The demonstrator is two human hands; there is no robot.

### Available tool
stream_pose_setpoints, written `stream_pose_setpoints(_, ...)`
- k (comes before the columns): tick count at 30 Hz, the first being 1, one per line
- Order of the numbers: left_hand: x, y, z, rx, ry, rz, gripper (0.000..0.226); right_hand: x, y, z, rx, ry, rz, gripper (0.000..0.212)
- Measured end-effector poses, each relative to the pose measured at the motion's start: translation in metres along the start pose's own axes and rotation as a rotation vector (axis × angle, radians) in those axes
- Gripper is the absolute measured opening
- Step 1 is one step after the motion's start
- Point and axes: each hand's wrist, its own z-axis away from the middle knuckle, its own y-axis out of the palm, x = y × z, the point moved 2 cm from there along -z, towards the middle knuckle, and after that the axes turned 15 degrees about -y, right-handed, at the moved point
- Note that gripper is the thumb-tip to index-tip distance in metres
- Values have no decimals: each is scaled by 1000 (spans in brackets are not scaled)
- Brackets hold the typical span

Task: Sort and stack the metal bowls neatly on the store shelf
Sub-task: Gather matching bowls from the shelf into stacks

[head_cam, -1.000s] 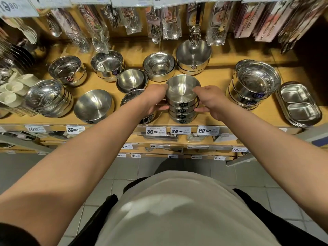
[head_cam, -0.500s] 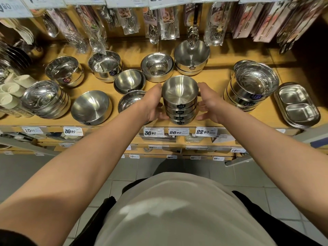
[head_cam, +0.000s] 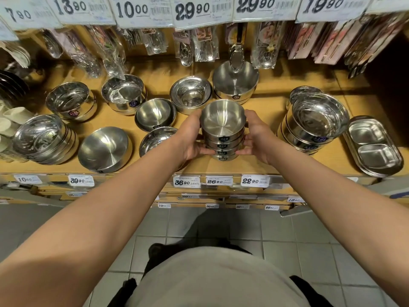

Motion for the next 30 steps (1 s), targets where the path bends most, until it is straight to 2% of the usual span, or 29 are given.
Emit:
stream_pose_setpoints(6,-27,4,-24,-10,0,26,34,15,-6,-31,-14,-30,57,34)
stream_pose_setpoints(11,-44,6,-39,-1,10,42,44,18,-10,-53,-64,-34,41,34)
stream_pose_setpoints(19,-48,7,-39,-8,23,12,32,16,-12,-49,-46,-71,-1,34)
stream_pose_setpoints(30,-36,1,-30,-22,34,-49,34,9,-6,-32,-37,-48,-38,38)
